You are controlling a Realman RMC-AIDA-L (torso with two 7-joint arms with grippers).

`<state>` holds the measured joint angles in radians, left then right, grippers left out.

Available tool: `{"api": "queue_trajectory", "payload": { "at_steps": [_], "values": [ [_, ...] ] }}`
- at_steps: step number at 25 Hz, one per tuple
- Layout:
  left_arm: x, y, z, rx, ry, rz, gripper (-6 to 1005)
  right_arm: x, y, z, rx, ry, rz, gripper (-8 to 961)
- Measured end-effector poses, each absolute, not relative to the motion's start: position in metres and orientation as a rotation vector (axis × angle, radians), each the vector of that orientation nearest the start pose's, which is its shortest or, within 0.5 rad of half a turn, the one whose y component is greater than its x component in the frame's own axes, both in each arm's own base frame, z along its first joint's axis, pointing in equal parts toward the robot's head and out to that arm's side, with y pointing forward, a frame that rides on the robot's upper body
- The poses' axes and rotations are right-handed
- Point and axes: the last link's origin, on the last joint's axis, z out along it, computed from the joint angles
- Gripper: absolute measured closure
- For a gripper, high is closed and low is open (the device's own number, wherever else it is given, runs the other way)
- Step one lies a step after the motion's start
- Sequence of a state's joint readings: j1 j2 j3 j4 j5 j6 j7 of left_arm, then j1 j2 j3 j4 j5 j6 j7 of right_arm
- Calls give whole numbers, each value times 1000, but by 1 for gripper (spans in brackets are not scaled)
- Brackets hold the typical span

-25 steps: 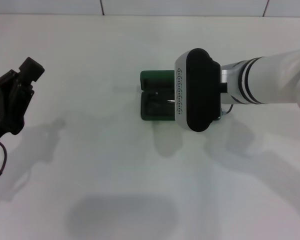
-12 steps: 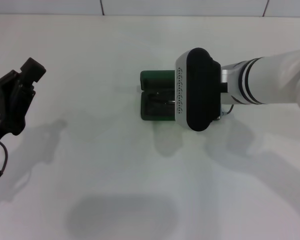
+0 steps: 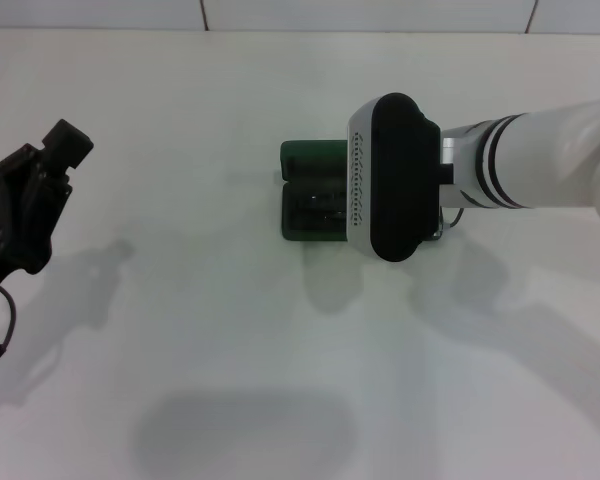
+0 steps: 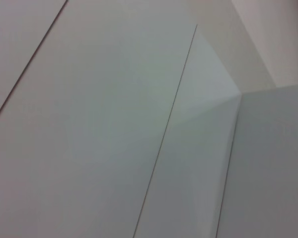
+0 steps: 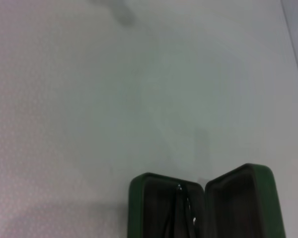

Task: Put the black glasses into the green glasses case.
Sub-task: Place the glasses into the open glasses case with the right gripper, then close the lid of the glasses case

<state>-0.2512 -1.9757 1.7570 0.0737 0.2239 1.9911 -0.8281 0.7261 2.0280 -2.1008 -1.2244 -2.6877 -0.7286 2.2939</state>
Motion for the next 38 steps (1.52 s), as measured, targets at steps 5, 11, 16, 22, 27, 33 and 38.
{"api": "queue_trajectory", "payload": {
  "at_steps": [5,11,16,22,27,33,38],
  "values": [
    [-301,212,34,-1960,-497,-1574,964,100,370,-110,-2524,-550,-425,632],
    [-301,212,34,-1961,-494,-1570,963,103,363,-111,-2546,-524,-413,628],
    [-301,212,34,-1961,-493,-1569,963,108,351,-112,-2575,-479,-373,629],
    [-298,217,36,-1955,-475,-1579,963,106,337,-99,-2591,-321,-186,635],
    [-297,227,41,-1951,-451,-1577,963,104,328,-74,-2624,-51,52,670],
    [-286,258,53,-2022,-405,-1571,963,116,327,-48,-2636,138,285,737],
    [-253,310,55,-2189,-351,-1543,963,162,317,-4,-2716,334,491,899]
  ]
}}
